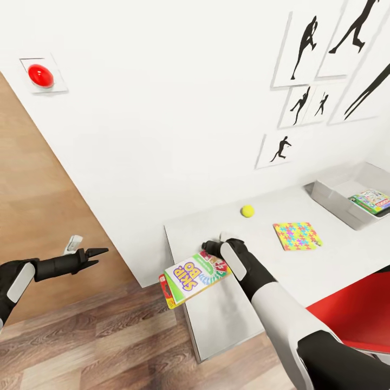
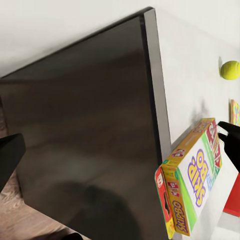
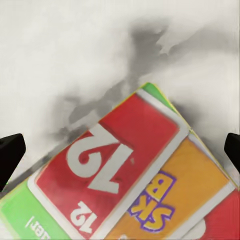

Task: Put all the toys in the child's room - the three board games (two on the bed and one on the table), the two jigsaw puzzles on the table, and the tennis ball on the table - inside the toy box on the table in the child's room.

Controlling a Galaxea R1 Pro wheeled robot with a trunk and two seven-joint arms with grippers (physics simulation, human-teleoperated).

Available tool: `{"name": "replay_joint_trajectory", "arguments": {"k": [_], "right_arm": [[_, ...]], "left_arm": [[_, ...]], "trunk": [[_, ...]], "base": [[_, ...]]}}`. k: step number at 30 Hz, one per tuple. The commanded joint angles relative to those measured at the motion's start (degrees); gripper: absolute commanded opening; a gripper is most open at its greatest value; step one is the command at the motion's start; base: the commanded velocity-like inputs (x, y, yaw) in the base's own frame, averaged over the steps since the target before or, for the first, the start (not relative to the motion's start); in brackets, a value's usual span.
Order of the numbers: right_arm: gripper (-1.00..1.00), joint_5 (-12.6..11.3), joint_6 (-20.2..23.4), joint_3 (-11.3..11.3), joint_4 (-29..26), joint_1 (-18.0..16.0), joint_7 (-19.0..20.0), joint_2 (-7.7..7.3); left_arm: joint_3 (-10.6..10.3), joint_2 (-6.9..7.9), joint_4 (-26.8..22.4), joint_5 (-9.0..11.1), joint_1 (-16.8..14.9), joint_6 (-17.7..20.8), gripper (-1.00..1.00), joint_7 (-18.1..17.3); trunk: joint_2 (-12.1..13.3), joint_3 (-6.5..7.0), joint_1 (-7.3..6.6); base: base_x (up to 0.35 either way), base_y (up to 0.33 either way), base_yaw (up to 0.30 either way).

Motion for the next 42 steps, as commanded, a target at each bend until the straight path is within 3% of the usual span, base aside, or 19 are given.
{"name": "replay_joint_trajectory", "arguments": {"k": [1, 7, 22, 35, 42], "right_arm": [[1.00, -0.5, 0.1, 0.1, -0.6, 0.0, -0.6, 0.00], [1.00, -0.5, 0.2, 0.1, -5.4, 1.9, -0.7, 0.00], [1.00, -0.5, 3.5, 0.1, -24.6, 10.7, -0.9, 0.00], [1.00, -0.5, 6.9, 0.0, -37.9, 16.6, -0.9, 0.00], [1.00, -0.7, 8.8, 0.2, -45.1, 19.3, -0.8, -1.51]], "left_arm": [[0.0, 0.01, 0.0, 0.0, 0.0, 0.2, 1.00, -0.2], [0.0, 0.01, 0.0, 0.0, 0.0, 0.2, 1.00, -0.1], [0.0, -0.14, 0.0, 0.0, 0.0, 0.2, 1.00, 0.2], [0.0, -1.31, 0.1, -0.1, 0.0, -1.9, 1.00, 0.7], [0.0, -1.47, 0.2, -0.1, 0.0, -2.2, 1.00, 0.7]], "trunk": [[-0.1, -0.10, 0.03], [-0.1, -0.10, 0.03], [-0.1, -0.10, 0.03], [-0.1, -0.10, 0.03], [-0.1, -0.10, 0.03]], "base": [[0.000, 0.000, 0.000], [0.000, 0.000, 0.000], [0.000, 0.000, 0.000], [0.000, 0.000, 0.000], [0.000, 0.000, 0.000]]}}
